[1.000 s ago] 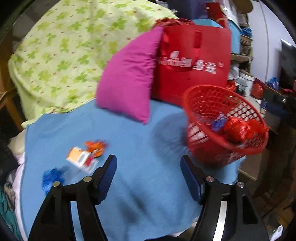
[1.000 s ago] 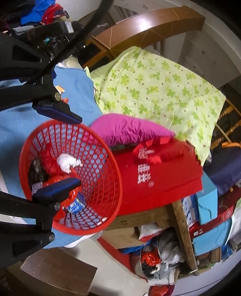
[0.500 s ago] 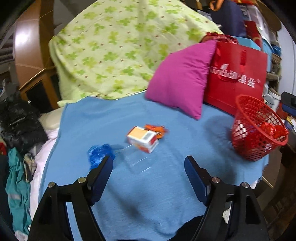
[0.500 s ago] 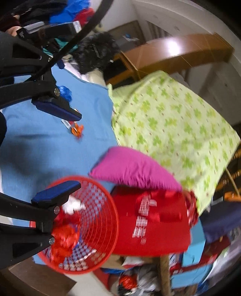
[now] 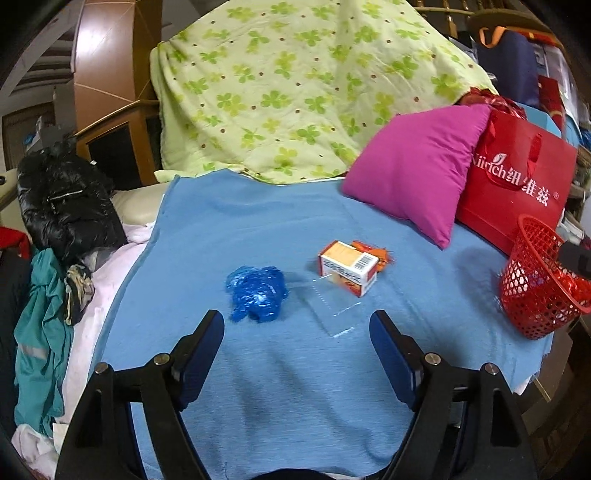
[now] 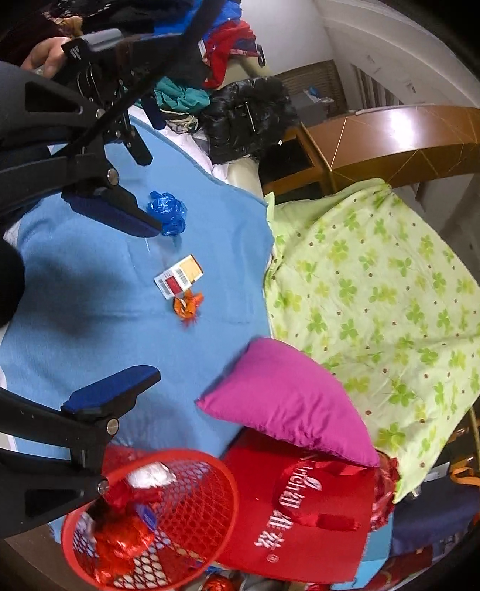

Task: Collect trash
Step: 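Move both open tools back over the blue blanket toward the remaining trash, then grasp the blue plastic bag with the left tool while the right tool grasps the clear plastic container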

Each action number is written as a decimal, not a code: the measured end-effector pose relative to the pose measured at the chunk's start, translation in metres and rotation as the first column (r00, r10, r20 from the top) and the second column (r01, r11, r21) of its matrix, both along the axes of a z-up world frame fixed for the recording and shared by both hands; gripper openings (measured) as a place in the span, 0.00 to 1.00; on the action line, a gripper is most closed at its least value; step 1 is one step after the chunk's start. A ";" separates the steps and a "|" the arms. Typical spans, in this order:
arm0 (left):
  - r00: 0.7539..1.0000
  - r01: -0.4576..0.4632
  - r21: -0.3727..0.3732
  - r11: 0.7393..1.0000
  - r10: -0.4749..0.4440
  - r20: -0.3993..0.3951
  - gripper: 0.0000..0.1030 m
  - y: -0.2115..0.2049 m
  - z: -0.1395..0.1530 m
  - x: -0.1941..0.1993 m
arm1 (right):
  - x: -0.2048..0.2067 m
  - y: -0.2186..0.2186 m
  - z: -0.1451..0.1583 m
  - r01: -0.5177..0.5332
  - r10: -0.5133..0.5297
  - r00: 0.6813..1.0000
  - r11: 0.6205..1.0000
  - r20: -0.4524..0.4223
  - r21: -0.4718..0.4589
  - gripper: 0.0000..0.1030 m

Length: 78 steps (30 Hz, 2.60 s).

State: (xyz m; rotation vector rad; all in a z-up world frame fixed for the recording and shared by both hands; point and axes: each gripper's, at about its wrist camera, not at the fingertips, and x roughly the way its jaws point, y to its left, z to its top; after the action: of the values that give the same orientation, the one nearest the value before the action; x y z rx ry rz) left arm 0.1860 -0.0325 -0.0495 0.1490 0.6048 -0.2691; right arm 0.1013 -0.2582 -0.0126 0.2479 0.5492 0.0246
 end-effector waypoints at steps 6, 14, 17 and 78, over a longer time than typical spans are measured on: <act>1.000 -0.021 -0.020 1.000 0.021 0.003 0.79 0.015 -0.002 0.002 | 0.009 0.015 -0.009 -0.035 0.034 0.999 0.999 -0.024 -0.030 0.75; 0.999 -0.035 -0.045 0.998 0.035 -0.008 0.79 0.025 -0.006 0.006 | 0.020 0.032 -0.023 -0.071 0.066 0.994 0.996 -0.084 -0.053 0.75; 0.999 -0.046 -0.053 0.998 0.045 -0.011 0.79 0.029 -0.008 0.007 | 0.023 0.042 -0.028 -0.093 0.087 0.991 0.994 -0.100 -0.060 0.75; 0.961 -0.151 -0.103 0.983 0.122 -0.248 0.79 0.076 -0.070 0.164 | 0.236 0.103 -0.155 -0.233 0.248 0.899 0.969 -0.361 0.086 0.73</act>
State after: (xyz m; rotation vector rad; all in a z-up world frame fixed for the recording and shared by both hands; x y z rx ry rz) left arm 0.3500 0.0433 -0.1195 -0.0437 0.8350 -0.1901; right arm 0.3374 -0.1556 -0.1672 0.2239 0.9552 0.2346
